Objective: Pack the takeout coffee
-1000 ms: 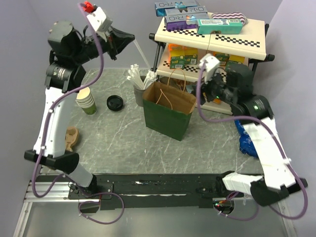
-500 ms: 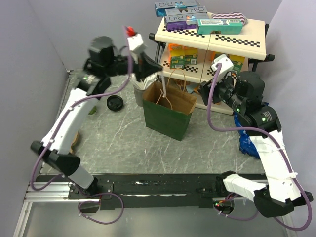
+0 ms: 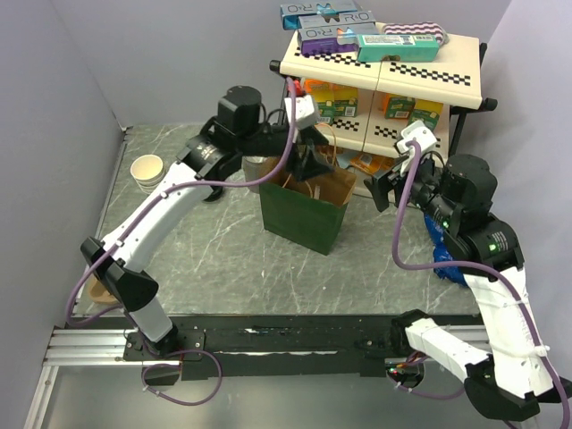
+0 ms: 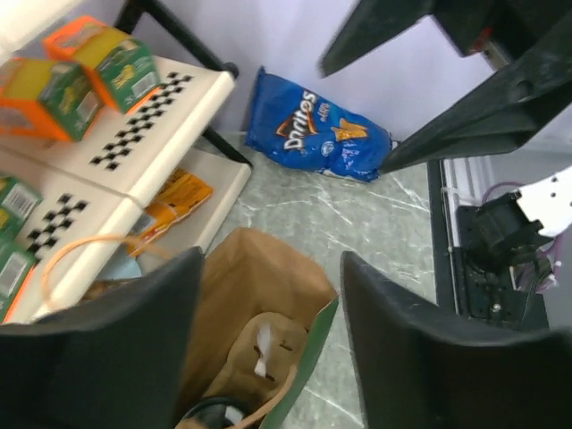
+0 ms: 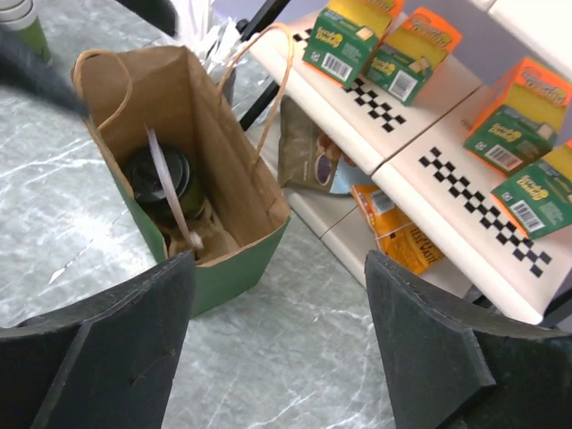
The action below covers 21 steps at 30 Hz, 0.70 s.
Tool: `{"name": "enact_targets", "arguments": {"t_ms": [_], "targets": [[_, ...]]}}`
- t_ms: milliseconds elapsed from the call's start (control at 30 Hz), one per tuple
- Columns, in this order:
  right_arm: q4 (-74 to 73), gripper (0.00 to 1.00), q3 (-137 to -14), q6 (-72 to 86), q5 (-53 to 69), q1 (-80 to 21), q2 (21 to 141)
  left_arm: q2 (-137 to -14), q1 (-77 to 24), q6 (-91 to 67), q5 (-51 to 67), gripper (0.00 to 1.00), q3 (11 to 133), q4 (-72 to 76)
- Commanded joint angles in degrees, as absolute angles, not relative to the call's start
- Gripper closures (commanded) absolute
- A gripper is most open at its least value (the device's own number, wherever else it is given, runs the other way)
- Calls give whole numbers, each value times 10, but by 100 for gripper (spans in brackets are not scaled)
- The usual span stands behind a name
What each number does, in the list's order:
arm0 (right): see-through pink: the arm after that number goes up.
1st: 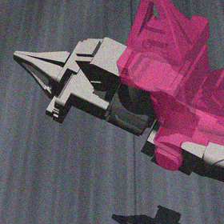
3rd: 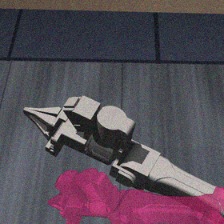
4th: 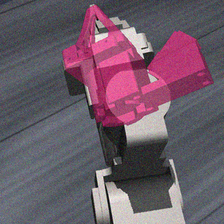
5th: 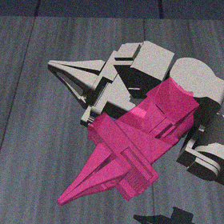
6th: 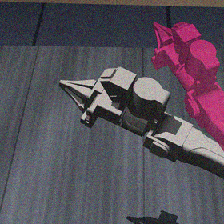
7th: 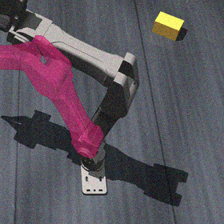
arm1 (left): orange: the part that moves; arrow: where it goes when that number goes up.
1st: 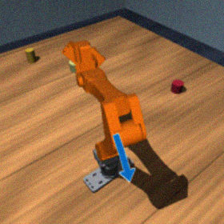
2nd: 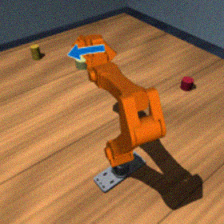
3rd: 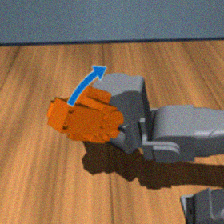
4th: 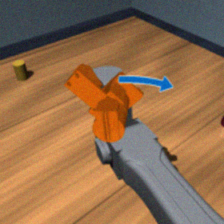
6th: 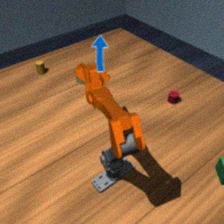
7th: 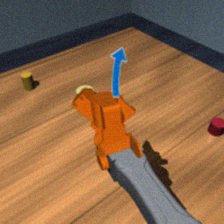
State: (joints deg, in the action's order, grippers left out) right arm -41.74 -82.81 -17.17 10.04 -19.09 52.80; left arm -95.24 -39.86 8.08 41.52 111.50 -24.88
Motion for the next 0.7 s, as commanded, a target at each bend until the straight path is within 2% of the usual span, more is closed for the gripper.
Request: {"name": "enact_targets", "arguments": {"t_ms": [0, 33, 67, 167, 233, 300, 467, 667], "targets": [[-417, 15, -824, -154, 118, -188, 525, -956, -421, 79, 392, 14, 1139, -241], [-425, 13, -825, -158, 119, -187, 524, -953, -421, 89, 380, 10, 1144, -243], [-432, 13, -828, -161, 118, -188, 522, -948, -421, 100, 346, 1, 1156, -253], [-459, 8, -835, -185, 117, -187, 514, -922, -420, 167, 260, 1, 1167, -269], [-475, 2, -848, -181, 113, -187, 512, -885, -413, 182, 146, 1, 1145, -242], [-472, 0, -856, -132, 58, -187, 506, -861, -383, 173, 67, 1, 1114, -215], [-465, 0, -900, -44, -96, -188, 521, -801, -253, 81, 29, 1, 1091, -231], [-419, 0, -931, -58, -137, -187, 509, -712, -194, 100, -38, 1, 994, -202]]}}
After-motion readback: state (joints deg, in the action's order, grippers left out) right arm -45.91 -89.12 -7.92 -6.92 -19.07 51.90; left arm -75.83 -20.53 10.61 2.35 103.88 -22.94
